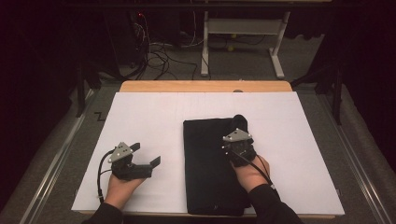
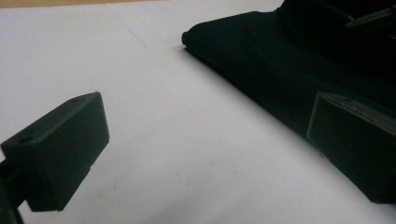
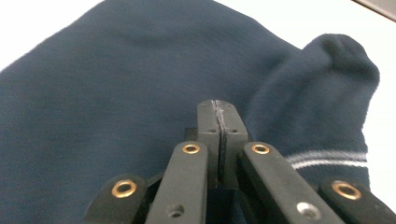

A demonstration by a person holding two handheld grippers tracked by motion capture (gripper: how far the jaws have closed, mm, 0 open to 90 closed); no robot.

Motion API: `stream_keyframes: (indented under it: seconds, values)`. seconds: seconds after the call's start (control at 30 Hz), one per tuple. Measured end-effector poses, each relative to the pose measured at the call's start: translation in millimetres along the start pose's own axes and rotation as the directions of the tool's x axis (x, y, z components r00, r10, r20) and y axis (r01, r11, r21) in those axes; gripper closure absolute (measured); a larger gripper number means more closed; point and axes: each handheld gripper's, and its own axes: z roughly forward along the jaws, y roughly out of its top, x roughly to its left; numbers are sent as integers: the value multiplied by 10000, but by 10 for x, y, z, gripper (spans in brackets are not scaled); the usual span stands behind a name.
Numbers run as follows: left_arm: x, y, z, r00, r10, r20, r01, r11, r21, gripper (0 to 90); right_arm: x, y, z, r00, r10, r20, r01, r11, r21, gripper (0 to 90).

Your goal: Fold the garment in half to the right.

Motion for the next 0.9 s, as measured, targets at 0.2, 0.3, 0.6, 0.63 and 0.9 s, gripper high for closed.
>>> stream_keyframes:
  seconds: [0.2,0.3,0.6,0.63,0.9]
  values:
    - [27,-9,-49,10000,-66,-16,66,9997,-219,0,-383,-343,94,9933,981,605,-1002,9944,322,900]
    - [18,-13,-19,10000,47,13,-47,10000,-53,0,-430,-504,145,9924,1093,567,-1118,9928,422,900]
    - [-105,-12,9,9968,760,251,-759,9971,-66,0,-542,-584,-157,9941,1051,-262,-1079,9809,-1616,874]
    - [-116,-13,5,9963,812,291,-809,9966,-128,0,-569,-629,-210,9932,1086,-432,-1149,9745,-1925,862]
    - [-143,-10,-28,9963,818,268,-810,9963,-302,0,-800,-1182,-463,9829,1753,-560,-1840,9343,-3053,592]
